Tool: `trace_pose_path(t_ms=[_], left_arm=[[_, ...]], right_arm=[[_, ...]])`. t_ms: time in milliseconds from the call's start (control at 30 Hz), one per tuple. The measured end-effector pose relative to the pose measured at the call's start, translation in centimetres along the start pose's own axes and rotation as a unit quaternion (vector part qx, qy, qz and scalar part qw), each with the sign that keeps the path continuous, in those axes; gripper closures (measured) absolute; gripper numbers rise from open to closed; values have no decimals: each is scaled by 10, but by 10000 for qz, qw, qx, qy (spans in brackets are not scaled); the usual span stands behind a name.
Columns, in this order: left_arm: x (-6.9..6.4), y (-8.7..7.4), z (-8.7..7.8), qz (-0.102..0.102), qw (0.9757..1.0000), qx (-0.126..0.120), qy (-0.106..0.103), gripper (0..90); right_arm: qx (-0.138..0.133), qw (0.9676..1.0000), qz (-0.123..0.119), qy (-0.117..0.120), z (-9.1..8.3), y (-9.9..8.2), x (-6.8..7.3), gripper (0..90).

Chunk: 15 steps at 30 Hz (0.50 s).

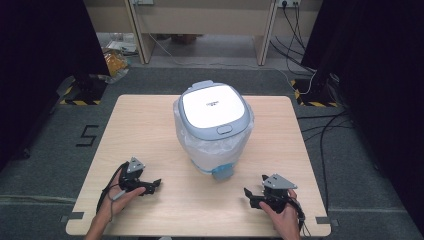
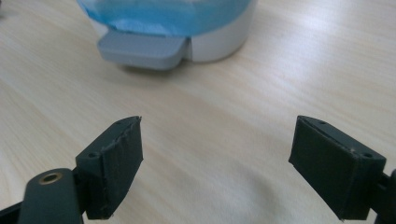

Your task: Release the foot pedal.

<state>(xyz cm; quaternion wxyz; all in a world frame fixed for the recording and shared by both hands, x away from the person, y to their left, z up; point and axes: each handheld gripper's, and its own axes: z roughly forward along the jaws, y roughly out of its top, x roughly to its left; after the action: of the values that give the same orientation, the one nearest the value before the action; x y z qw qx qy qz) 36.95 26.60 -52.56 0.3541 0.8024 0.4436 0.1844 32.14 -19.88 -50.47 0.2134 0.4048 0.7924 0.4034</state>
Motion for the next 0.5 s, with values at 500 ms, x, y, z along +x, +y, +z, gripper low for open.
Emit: trace_pose_path(t_ms=[500], left_arm=[[0, 0, 0, 1, 10000, 0, 1, 33]], right_arm=[[602, 9981, 111, -80, -7, -19, -9, 161]])
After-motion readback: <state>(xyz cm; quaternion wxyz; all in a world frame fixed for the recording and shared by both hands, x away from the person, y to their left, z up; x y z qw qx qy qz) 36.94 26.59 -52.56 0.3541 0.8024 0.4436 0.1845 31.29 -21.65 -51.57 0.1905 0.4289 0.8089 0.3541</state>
